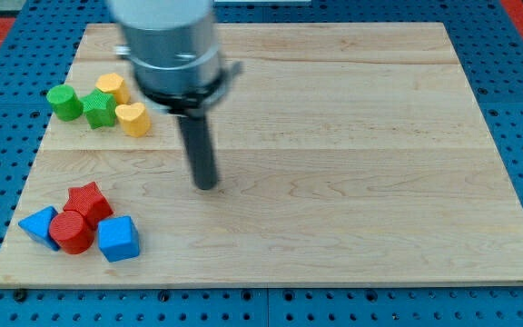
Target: Point the arm at the bottom right of the blue cube
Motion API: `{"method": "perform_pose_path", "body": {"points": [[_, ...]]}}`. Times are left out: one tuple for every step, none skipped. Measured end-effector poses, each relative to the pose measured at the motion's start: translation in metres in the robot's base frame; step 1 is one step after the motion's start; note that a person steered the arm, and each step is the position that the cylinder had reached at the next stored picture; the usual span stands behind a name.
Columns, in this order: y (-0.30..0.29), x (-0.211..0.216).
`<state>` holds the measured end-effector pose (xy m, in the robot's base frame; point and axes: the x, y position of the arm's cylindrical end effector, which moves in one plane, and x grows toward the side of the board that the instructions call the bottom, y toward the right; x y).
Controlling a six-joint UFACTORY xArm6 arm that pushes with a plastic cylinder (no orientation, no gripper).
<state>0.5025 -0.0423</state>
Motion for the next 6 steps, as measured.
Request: {"method": "perform_pose_path", "body": {"points": [[0.016, 0.087], [0.016, 0.115], [0.007, 0.116], [-0.025, 0.115], [-0.048, 0.115], [-0.058, 0.115]]}}
